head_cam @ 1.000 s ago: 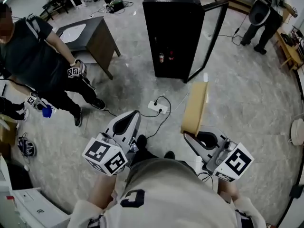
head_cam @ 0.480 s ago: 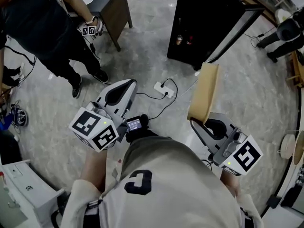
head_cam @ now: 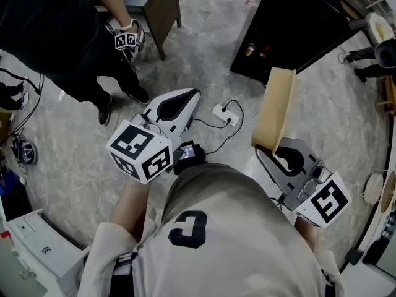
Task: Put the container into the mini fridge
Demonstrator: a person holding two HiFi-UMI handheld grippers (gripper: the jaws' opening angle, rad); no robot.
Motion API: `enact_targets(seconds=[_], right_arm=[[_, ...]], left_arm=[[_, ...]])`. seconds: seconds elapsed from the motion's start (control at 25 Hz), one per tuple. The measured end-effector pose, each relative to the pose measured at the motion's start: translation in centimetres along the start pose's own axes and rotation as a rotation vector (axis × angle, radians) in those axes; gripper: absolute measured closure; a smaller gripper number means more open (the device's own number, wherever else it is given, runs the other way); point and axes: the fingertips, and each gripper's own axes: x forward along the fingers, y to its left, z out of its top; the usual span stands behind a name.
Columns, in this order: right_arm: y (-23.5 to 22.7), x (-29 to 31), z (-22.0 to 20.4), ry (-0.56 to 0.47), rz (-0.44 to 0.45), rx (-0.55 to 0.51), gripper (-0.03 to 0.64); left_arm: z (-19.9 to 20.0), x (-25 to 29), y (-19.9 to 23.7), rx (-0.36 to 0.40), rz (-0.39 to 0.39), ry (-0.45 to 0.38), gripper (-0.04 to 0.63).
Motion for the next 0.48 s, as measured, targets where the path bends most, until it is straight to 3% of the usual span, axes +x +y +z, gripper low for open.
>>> enact_targets(seconds=[0.24, 0.48], right_arm=[[-0.8, 2.9, 0.4, 0.020, -0.027, 0.015, 0.586], [-3.8, 3.2, -1.1, 0.048, -0.030, 0.026, 0.586]], left_arm=[[-0.3, -0.1, 3.3, 0.036, -0.024, 0.057, 0.554], [-0.1, 0.5, 6.9, 0.012, 0.064, 0.075, 0.554]])
